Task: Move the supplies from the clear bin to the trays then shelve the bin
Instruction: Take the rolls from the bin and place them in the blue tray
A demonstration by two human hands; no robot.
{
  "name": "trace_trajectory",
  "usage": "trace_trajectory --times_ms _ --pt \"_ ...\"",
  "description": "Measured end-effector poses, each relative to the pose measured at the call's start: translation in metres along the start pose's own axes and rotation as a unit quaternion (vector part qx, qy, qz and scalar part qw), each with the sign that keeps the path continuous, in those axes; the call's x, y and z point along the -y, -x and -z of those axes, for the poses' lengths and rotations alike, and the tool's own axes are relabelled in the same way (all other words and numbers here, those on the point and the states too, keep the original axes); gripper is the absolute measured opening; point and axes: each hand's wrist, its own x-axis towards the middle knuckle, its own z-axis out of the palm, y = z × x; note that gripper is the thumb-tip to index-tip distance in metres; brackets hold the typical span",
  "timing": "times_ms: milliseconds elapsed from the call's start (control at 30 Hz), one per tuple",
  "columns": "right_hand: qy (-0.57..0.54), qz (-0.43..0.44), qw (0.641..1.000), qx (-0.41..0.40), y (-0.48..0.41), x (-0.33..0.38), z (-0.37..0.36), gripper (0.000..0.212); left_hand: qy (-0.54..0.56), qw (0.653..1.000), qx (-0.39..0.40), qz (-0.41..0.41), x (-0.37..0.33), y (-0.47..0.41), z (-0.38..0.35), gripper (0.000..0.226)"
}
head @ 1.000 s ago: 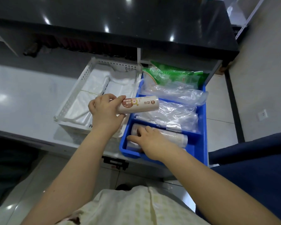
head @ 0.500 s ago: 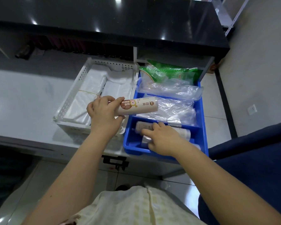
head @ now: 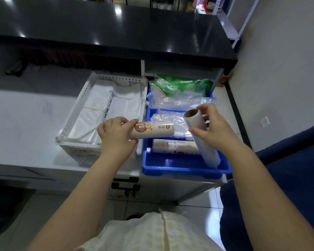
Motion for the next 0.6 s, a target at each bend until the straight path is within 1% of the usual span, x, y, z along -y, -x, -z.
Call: trace_trajectory --times_ms 133,233,300,367,467,533,600 --pt "-0.084 0.012 0.989 -0.119 -0.001 0.007 0.031 0.06 -0.034 0.998 0.042 -0.037 -0.025 0.006 -0.007 0.057" --pt "-0.091 0.036 0.982 -0.16 0.002 0.013 0.039 0.062 -0.043 0.993 0.065 -0.086 -0.051 0.011 -0.016 0.057" --pt "-0.093 0.054 0.978 -0.178 0.004 0.016 0.04 0.063 -0.037 0.987 0.101 -0.117 -0.07 0.013 -0.023 0.061" --pt "-0.091 0.061 0.978 -0.178 0.005 0.017 0.04 0.062 -0.027 0.979 0.143 -0.14 -0.087 0.015 -0.031 0.063" --pt "-0.078 0.063 0.983 -0.153 0.008 0.016 0.035 0.062 -0.04 0.97 0.18 -0.16 -0.101 0.02 -0.044 0.059" --pt "-0.07 0.069 0.986 -0.133 0.009 0.016 0.029 0.063 -0.042 0.967 0.198 -0.154 -0.1 0.022 -0.05 0.058" --pt "-0.068 0.068 0.988 -0.118 0.01 0.017 0.022 0.064 -0.017 0.97 0.197 -0.142 -0.094 0.023 -0.051 0.056"
